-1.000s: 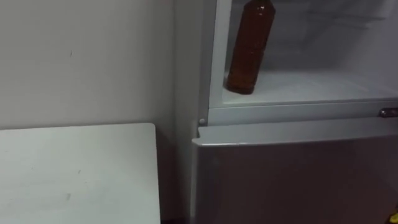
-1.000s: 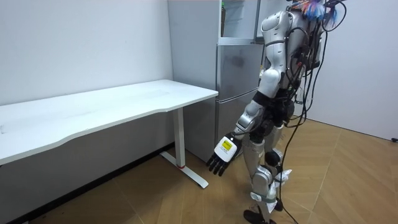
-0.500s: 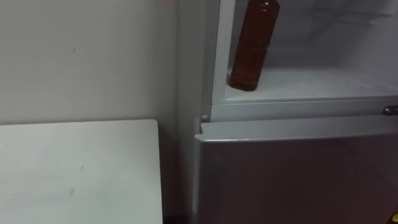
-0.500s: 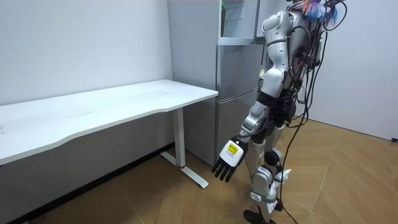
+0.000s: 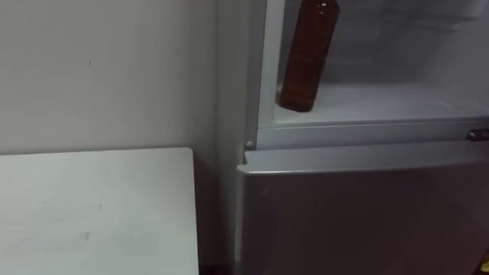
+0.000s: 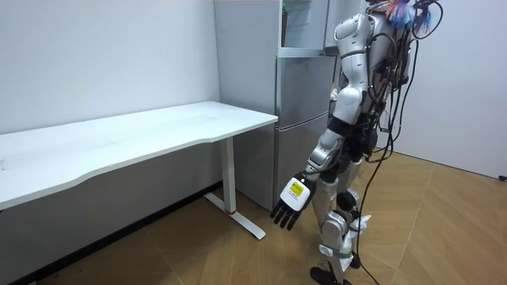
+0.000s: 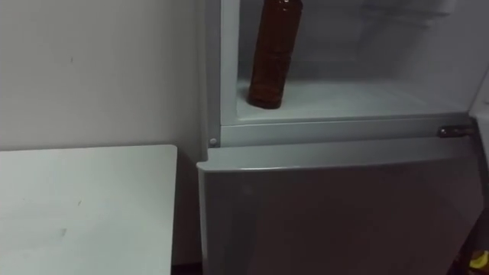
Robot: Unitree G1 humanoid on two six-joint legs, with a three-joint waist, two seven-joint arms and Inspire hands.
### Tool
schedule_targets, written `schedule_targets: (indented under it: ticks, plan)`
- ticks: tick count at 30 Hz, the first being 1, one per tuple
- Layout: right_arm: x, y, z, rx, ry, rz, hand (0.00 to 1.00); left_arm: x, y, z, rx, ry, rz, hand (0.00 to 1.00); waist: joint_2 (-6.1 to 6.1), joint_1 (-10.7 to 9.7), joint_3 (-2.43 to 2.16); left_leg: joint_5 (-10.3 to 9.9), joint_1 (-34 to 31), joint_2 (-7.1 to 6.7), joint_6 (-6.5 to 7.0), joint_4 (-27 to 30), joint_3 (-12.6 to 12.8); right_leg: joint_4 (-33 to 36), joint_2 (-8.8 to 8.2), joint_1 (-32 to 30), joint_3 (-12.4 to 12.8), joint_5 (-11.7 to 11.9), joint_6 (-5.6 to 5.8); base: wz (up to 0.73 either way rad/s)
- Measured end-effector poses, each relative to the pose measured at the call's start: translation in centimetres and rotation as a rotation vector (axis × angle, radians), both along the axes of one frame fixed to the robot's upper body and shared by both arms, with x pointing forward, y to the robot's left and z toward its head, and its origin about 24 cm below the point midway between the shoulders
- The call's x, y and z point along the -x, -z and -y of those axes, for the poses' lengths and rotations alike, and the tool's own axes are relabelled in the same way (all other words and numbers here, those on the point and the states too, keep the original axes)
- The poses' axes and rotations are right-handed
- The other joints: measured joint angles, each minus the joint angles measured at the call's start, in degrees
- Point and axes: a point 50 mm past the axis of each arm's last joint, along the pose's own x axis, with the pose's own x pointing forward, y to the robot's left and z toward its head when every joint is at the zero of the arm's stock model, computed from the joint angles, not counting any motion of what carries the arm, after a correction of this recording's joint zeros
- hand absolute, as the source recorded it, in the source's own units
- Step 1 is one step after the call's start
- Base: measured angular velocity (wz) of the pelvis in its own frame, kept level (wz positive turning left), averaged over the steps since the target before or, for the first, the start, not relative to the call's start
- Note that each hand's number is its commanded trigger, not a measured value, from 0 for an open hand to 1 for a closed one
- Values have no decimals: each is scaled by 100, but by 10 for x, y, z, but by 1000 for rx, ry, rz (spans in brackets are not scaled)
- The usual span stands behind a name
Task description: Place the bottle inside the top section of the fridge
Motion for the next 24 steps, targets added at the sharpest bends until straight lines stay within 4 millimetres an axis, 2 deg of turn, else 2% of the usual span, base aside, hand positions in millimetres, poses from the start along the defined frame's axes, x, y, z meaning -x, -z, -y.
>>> schedule_targets:
  ticks: [3, 6, 8, 10, 12, 15, 19, 24]
  plan:
    - [-1, -8, -6, 72, -10, 4, 0, 1, 1, 2, 7, 0, 1, 0, -19, -2, 11, 0, 14, 2, -1, -6, 11, 8, 6, -4, 17, -4, -6, -4]
    - [1, -48, -25, 219, -69, 175, 0, -2, 1, 1, 1, 14, 11, 0, -96, 5, 25, 3, 15, 19, -5, 13, 2, -20, 6, 25, 21, -2, -21, 2]
    - [1, -61, -28, 308, -84, 227, 0, -2, 0, -1, -5, 19, 17, 0, -157, 8, 48, 5, 20, 30, -10, 14, -13, -69, 5, 66, 25, 15, -30, 7]
    - [3, -75, -38, 390, -127, 301, 0, -2, 1, 0, 0, 34, 11, 0, -185, 38, 17, 4, 10, 41, -13, 14, -23, -151, 12, 120, 18, 48, -26, 5]
    - [4, -83, -44, 431, -162, 352, 0, -2, 2, 3, 9, 56, 2, 0, -186, 77, 16, 2, 4, 46, -11, -2, -36, -246, 22, 159, -6, 112, -11, 0]
    - [4, -87, -49, 470, -203, 369, 0, -4, 2, 4, 11, 77, -1, 0, -147, 188, 9, -14, 1, 51, 11, -26, -74, -331, 20, 199, -57, 181, 11, 1]
    - [2, -87, -52, 496, -241, 348, 0, -4, 3, 6, 16, 93, -6, 0, -1, 279, 4, -30, -3, 36, 47, -24, -81, -331, 10, 212, -58, 211, 59, 1]
    - [1, -87, -53, 508, -269, 337, 0, -4, 2, 5, 11, 112, -13, 0, 59, 283, 3, -35, -6, 26, 55, -38, -82, -332, 6, 209, -65, 212, 67, 0]
